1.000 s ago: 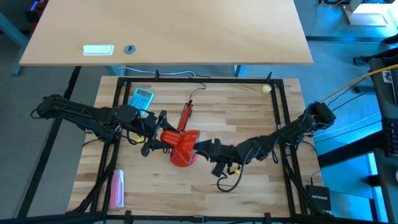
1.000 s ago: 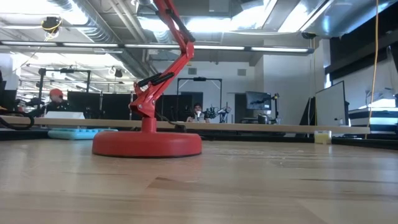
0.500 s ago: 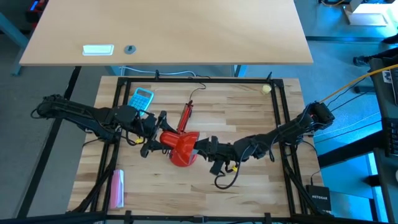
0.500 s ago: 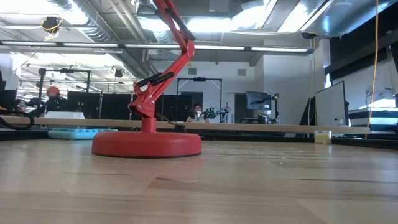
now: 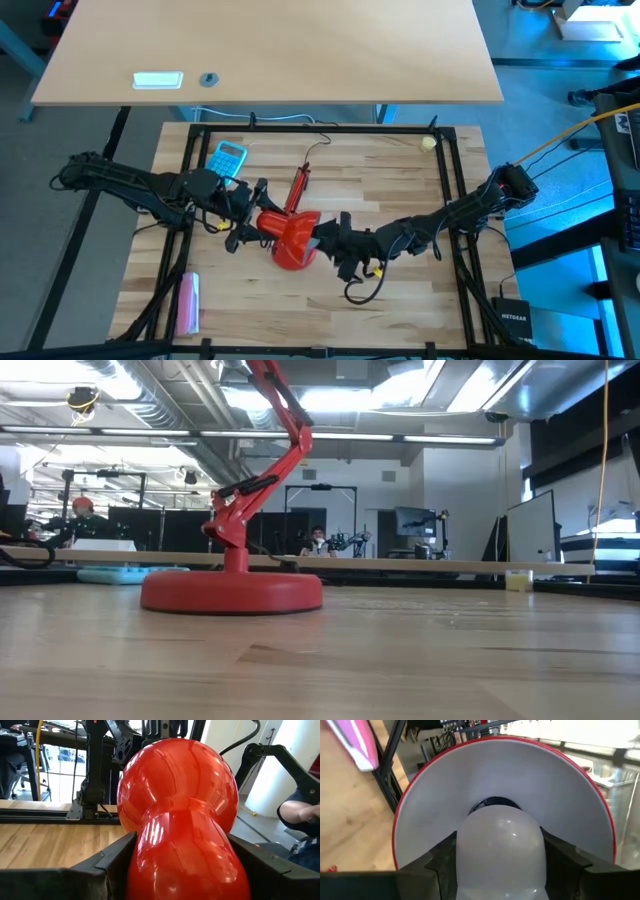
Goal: Screw lightbulb
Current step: Remove the lightbulb from the lamp
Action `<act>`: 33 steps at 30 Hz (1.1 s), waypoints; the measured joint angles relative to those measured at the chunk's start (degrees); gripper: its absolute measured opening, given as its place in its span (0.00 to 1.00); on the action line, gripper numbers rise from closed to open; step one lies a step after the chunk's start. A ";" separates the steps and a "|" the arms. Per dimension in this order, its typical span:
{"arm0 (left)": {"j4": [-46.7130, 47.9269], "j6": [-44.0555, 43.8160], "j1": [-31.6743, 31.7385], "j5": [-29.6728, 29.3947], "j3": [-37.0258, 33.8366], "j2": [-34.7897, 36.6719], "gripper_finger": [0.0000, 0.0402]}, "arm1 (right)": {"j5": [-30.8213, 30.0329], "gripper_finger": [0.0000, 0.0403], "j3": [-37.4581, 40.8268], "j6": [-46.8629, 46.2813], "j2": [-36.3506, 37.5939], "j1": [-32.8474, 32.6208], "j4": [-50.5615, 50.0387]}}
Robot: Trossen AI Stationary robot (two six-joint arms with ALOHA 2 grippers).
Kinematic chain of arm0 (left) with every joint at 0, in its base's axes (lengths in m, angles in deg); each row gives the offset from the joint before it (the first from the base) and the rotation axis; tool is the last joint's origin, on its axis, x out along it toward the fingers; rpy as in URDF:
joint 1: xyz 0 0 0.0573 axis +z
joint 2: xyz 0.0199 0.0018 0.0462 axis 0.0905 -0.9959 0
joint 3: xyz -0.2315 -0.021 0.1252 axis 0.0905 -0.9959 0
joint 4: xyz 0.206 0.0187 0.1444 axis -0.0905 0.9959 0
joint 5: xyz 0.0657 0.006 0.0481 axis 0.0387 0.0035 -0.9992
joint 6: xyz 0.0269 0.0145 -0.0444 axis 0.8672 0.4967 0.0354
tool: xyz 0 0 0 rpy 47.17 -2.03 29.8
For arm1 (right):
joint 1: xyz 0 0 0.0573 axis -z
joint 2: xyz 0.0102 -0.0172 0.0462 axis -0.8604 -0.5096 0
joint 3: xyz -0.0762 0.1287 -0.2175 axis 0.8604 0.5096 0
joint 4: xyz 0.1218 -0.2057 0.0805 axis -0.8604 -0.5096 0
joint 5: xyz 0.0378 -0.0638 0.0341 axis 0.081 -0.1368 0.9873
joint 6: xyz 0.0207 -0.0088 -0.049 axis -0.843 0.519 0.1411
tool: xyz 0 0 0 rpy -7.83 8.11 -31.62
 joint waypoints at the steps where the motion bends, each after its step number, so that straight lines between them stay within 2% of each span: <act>1: -0.06 -0.01 0.00 0.01 0.00 0.00 0.63 | 0.02 0.53 0.00 -1.58 0.00 0.00 0.01; 10: 0.07 1.04 -0.09 0.01 0.00 -0.04 0.63 | 0.43 0.53 0.00 -20.48 0.00 0.00 0.12; 22: 0.49 2.92 -0.15 -0.30 -0.02 -0.18 0.63 | 2.16 0.52 -0.23 -61.46 0.07 1.11 1.60; 25: 0.66 3.02 -0.11 -0.13 -0.02 -0.20 0.63 | 1.25 0.52 -0.22 -63.21 0.05 1.09 1.41; 28: 1.01 3.00 -0.09 -0.39 0.00 -0.16 0.63 | 1.29 0.52 -0.11 -60.42 0.32 1.07 2.07; 33: 1.03 1.96 -0.08 -0.60 0.11 -0.13 0.63 | 0.82 0.59 -1.14 -58.34 1.07 1.11 1.24</act>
